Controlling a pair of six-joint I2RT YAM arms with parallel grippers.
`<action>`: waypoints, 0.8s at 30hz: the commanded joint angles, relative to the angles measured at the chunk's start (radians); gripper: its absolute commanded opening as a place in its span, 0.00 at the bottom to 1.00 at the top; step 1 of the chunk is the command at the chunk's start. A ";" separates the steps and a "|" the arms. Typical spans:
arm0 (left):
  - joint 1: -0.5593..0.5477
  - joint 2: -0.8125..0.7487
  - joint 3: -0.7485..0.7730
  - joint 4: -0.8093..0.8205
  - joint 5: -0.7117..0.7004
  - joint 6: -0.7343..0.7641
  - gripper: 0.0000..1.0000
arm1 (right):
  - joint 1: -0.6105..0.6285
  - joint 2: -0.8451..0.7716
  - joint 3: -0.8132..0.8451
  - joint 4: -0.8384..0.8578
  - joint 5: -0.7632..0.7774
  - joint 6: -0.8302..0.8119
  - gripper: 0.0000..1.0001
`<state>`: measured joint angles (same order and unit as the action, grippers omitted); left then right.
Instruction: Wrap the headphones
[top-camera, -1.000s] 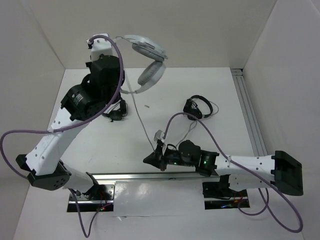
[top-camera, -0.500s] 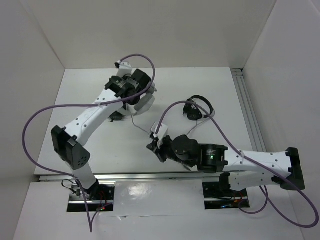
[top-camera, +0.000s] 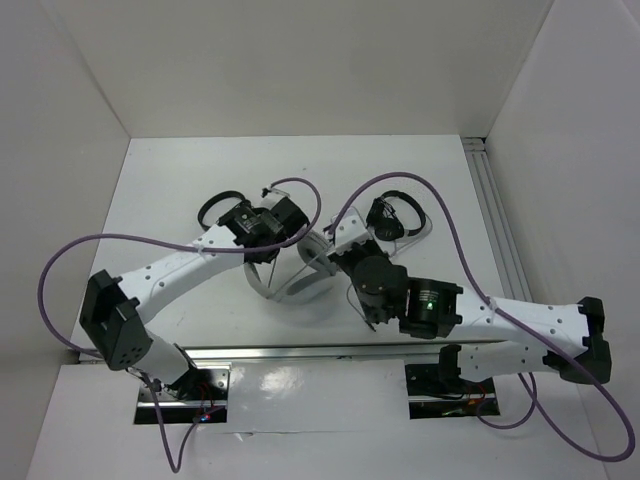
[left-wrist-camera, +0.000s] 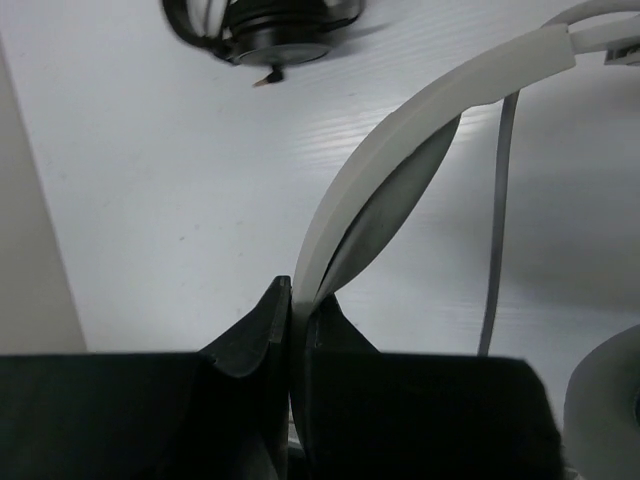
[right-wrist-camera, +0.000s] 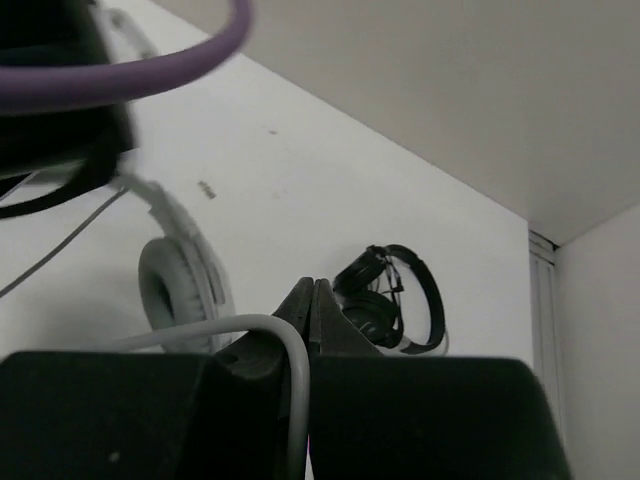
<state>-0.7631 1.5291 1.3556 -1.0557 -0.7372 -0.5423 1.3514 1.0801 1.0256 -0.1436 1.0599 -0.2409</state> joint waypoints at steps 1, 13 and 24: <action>-0.034 -0.095 -0.058 0.152 0.105 0.120 0.00 | -0.075 -0.083 -0.008 0.242 0.108 -0.112 0.00; -0.275 -0.283 -0.093 0.145 0.230 0.193 0.00 | -0.537 -0.039 0.100 0.161 -0.426 -0.018 0.09; -0.321 -0.406 0.216 0.046 0.277 0.239 0.00 | -0.718 0.118 0.079 0.197 -1.027 0.107 0.02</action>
<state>-1.0714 1.1732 1.4593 -0.9295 -0.4881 -0.3412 0.6678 1.1862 1.0748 -0.0769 0.2161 -0.1932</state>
